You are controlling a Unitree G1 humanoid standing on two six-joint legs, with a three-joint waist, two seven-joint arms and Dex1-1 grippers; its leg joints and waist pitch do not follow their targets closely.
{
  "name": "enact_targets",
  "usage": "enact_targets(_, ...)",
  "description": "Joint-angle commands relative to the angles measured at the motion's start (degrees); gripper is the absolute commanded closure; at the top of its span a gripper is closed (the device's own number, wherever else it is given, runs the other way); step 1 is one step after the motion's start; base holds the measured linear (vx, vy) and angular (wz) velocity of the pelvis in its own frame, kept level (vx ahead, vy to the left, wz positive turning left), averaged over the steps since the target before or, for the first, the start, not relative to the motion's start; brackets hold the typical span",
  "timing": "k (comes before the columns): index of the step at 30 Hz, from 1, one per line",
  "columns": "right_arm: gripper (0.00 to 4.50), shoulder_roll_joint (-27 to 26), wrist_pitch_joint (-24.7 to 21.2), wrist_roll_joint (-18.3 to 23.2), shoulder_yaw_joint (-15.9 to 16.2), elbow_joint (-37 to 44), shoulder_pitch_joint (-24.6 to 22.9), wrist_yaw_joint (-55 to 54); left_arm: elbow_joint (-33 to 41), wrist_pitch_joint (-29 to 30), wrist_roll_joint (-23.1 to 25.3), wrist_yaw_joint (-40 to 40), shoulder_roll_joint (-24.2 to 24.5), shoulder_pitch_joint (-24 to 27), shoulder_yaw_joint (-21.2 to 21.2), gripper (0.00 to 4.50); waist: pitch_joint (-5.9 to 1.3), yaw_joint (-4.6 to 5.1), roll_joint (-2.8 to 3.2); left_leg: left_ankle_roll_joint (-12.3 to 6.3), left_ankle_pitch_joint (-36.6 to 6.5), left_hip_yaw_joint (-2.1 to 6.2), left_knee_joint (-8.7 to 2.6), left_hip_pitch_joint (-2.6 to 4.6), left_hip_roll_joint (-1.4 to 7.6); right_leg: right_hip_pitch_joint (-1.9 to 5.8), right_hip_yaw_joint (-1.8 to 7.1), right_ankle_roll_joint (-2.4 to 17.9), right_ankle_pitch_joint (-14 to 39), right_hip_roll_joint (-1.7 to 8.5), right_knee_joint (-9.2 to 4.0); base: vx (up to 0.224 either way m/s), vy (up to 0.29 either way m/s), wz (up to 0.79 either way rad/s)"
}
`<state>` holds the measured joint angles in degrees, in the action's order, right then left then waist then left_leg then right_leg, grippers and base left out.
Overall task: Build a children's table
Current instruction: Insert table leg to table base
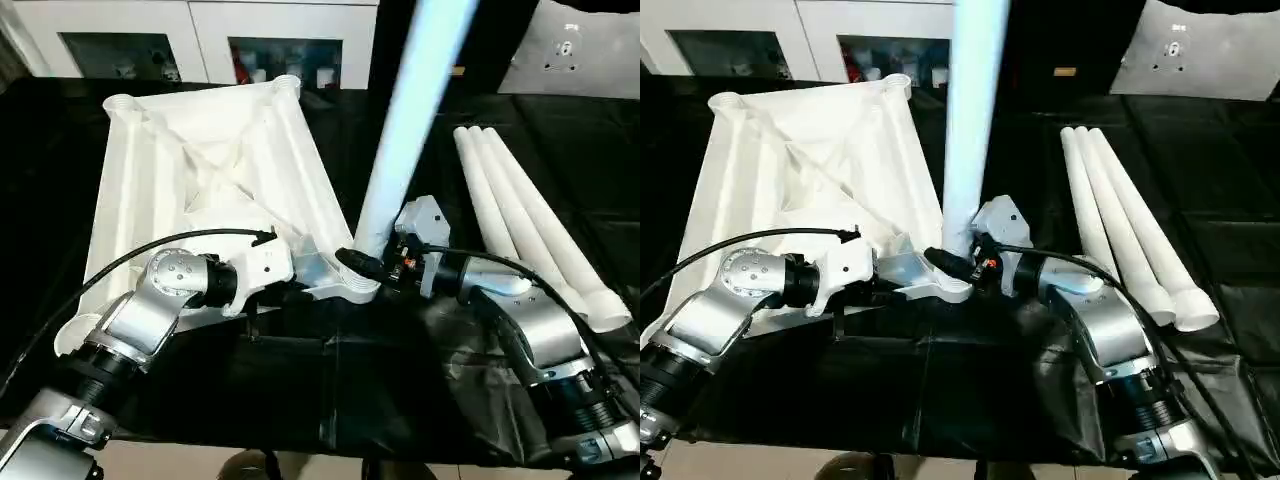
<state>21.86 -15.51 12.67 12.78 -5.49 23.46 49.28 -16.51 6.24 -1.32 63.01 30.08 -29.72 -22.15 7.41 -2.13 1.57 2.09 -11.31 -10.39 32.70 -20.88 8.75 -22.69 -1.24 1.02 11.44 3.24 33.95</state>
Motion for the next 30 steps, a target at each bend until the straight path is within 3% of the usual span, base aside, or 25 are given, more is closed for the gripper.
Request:
enact_targets(1, 2.6, 0.7, -6.6, -4.5, 9.1, -7.0, -5.7, 3.5, -1.1, -2.4, 2.0, 1.9, -0.2, -2.1, -2.2, 4.5, -1.11, 0.47, 0.46, -1.05, -15.5, 1.7, -5.06, 1.01, 4.5, 0.88, 3.23, 11.8, 15.3, 4.91, -4.78, 0.0, 0.0, 0.0)
enact_targets(3, 2.6, 0.3, -7.7, -4.0, 9.3, -6.3, -6.4, 3.5, -2.4, -3.0, 2.6, 2.2, -0.3, -3.6, -2.2, 4.5, -1.0, 0.42, 0.36, -1.17, -14.8, 1.71, -5.18, 0.86, 4.52, 1.08, 3.21, 12.3, 13.7, 5.03, -4.65, 0.0, 0.0, 0.0)
enact_targets(10, 2.6, -0.7, -8.4, -3.8, 10.1, -5.7, -6.3, 2.9, -6.6, -3.6, 2.6, 2.9, -0.3, -7.8, -0.9, 4.5, -0.68, 0.59, 0.3, -0.98, -15.5, 1.81, -5.78, 0.95, 4.74, 1.15, 3.2, 11.7, 17.1, 5.39, -5.13, 0.0, 0.0, 0.0)
enact_targets(14, 2.6, -2.3, -7.5, -4.7, 9.3, -7.2, -5.3, 0.9, -3.2, -1.3, 1.2, 2.9, 2.6, -4.3, 1.5, 4.5, -0.75, 0.61, 0.17, -0.35, -17.0, 1.9, -6.08, 1.0, 4.95, 1.16, 3.27, 11.6, 19.4, 5.64, -5.22, 0.0, 0.0, 0.0)
enact_targets(16, 2.6, -2.7, -7.2, -5.0, 9.1, -7.5, -5.2, 0.2, -1.7, -0.3, 0.8, 2.8, 3.2, -2.8, 2.4, 4.5, -0.59, 0.84, 0.0, -0.33, -16.6, 1.95, -6.27, 0.6, 4.86, 1.22, 3.26, 11.3, 20.0, 5.61, -5.28, 0.0, 0.0, 0.0)
enact_targets(18, 2.6, -3.8, -6.4, -5.6, 8.2, -8.4, -4.9, -2.1, 4.7, 3.3, -0.3, 1.7, 5.2, 2.2, 4.5, 4.5, -0.86, 1.24, -0.03, -0.17, -15.6, 2.05, -6.26, 0.5, 5.03, 1.33, 3.26, 11.7, 18.1, 5.76, -4.92, 0.0, 0.0, 0.0)
enact_targets(19, 2.6, -4.4, -6.2, -6.0, 7.7, -9.0, -4.6, -3.4, 8.9, 5.9, -1.0, 0.8, 6.2, 5.4, 5.7, 4.5, -0.86, 1.82, -0.65, -0.66, -15.0, 2.02, -6.39, 0.14, 4.91, 1.45, 3.15, 11.8, 17.4, 5.54, -4.95, 0.0, 0.0, 0.0)
enact_targets(20, 2.6, -5.0, -5.9, -6.3, 7.2, -9.6, -4.3, -4.7, 13.0, 8.5, -1.4, -0.4, 6.9, 8.6, 6.9, 4.5, -0.9, 1.95, -0.51, -0.67, -14.5, 2.15, -6.41, -0.05, 4.97, 1.57, 3.13, 12.0, 17.4, 5.74, -4.71, 0.0, 0.0, 0.0)
enact_targets(21, 2.6, -5.5, -5.8, -6.6, 6.7, -10.2, -4.0, -5.9, 16.6, 11.0, -1.5, -2.0, 7.2, 11.5, 8.1, 4.5, -1.12, 2.72, -0.74, -1.14, -12.4, 2.14, -6.28, -0.43, 4.87, 1.94, 3.12, 12.4, 15.2, 5.78, -4.51, 0.0, 0.0, 0.0)
enact_targets(22, 2.6, -6.2, -5.8, -6.8, 6.1, -10.9, -3.6, -7.3, 20.9, 14.1, -1.5, -4.0, 7.4, 14.8, 9.3, 4.5, -1.18, 3.12, -1.08, -2.19, -11.1, 1.85, -6.11, -0.25, 4.73, 1.77, 3.09, 12.5, 13.5, 5.35, -4.74, 0.0, 0.0, 0.0)
enact_targets(24, 2.6, -6.6, -5.8, -6.9, 5.7, -11.2, -3.4, -8.0, 23.2, 15.6, -1.4, -5.0, 7.2, 16.5, 9.8, 4.5, -0.97, 3.46, -0.77, -2.72, -10.2, 1.63, -5.96, -0.08, 4.78, 1.67, 3.17, 13.5, 11.3, 5.15, -4.61, 0.0, 0.0, 0.0)
enact_targets(25, 2.6, -7.1, -5.7, -7.1, 5.2, -11.8, -3.1, -8.9, 26.3, 18.0, -0.8, -6.6, 6.6, 18.6, 10.4, 4.5, -1.02, 3.49, -1.46, -3.05, -10.1, 1.51, -5.9, -0.04, 4.68, 1.66, 3.16, 13.5, 11.4, 4.97, -4.75, 0.0, 0.0, 0.0)
enact_targets(26, 2.6, -8.1, -5.2, -7.4, 4.4, -12.9, -2.5, -10.7, 32.6, 23.5, -0.3, -9.8, 4.5, 22.1, 10.9, 4.5, -0.95, 3.62, -1.44, -2.86, -10.3, 1.47, -5.92, -0.02, 4.92, 1.75, 3.3, 14.0, 12.5, 5.21, -4.68, 0.0, 0.0, 0.0)
enact_targets(28, 2.6, -9.1, -4.7, -7.4, 3.6, -13.9, -2.1, -12.3, 38.1, 29.0, 0.1, -13.3, 1.7, 23.6, 9.9, 4.5, -0.76, 3.72, -1.53, -2.75, -11.0, 1.46, -5.98, 0.04, 5.0, 1.61, 3.34, 14.0, 14.5, 5.17, -4.99, 0.0, 0.0, 0.0)
enact_targets(29, 2.6, -9.7, -4.4, -7.2, 3.1, -14.7, -1.6, -13.2, 40.6, 32.1, 0.1, -15.5, -0.3, 23.5, 8.7, 4.5, -0.49, 3.62, -1.69, -1.96, -13.3, 1.39, -6.02, 0.51, 5.11, 1.17, 3.55, 13.2, 19.9, 5.17, -5.41, 0.0, 0.0, 0.0)
enact_targets(30, 2.6, -9.9, -4.2, -7.2, 3.0, -15.0, -1.5, -13.5, 41.4, 33.5, 0.2, -16.7, -1.3, 23.3, 8.2, 4.5, -0.49, 3.6, -1.74, -1.74, -13.9, 1.43, -6.01, 0.52, 5.01, 1.08, 3.58, 12.8, 21.8, 5.12, -5.55, 0.0, 0.0, 0.0)
